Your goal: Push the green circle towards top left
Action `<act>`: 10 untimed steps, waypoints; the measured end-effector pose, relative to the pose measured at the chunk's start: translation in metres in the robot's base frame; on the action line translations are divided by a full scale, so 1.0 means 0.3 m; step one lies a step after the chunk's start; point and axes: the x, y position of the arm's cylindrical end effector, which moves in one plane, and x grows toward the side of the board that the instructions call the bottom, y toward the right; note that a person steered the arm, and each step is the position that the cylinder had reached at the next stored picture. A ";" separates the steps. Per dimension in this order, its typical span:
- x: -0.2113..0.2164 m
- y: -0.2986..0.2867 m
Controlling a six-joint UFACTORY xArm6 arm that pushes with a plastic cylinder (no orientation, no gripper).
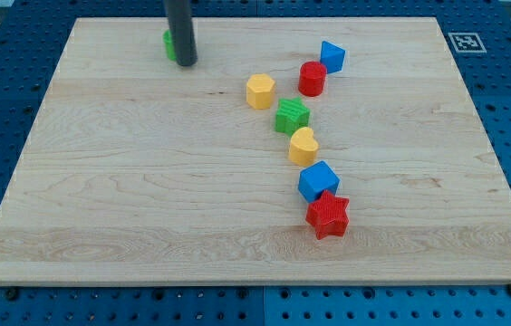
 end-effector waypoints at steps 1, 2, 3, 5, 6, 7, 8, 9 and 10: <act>-0.043 -0.044; -0.044 -0.044; -0.039 -0.041; -0.072 0.006; -0.115 0.006; -0.143 -0.041; -0.153 -0.086; -0.153 -0.089; -0.190 0.008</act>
